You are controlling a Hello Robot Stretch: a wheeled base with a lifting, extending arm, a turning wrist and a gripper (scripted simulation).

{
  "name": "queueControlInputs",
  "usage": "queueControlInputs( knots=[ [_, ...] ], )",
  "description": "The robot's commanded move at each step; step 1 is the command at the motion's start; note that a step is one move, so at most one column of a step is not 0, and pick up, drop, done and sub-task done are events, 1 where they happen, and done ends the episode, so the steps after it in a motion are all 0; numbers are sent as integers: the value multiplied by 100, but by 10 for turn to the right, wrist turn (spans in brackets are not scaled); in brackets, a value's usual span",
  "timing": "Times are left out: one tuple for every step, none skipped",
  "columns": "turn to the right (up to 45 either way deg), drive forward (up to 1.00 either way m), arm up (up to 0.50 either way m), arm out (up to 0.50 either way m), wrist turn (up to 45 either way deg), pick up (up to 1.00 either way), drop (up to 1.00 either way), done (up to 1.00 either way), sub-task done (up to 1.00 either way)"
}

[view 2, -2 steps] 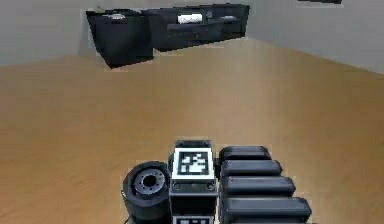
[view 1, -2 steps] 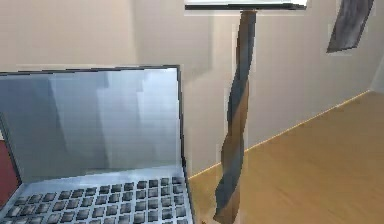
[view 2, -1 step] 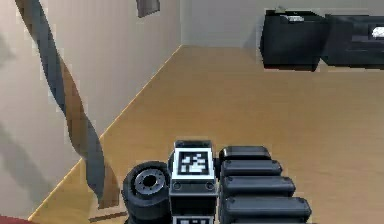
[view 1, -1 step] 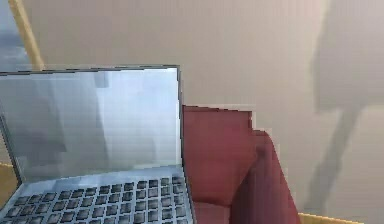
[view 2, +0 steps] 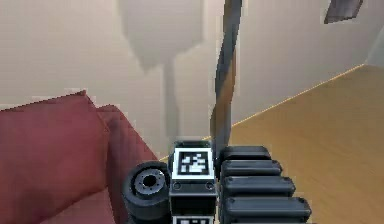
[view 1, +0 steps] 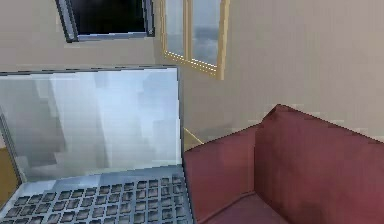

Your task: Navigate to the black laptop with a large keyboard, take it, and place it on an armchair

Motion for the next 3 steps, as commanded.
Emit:
queueControlInputs(
  knots=[
    [-390, 0, 0, 0, 0, 0, 0, 0, 0],
    [0, 0, 0, 32, 0, 0, 0, 0, 0],
    [0, 0, 0, 0, 450, 0, 0, 0, 0]
  ],
)
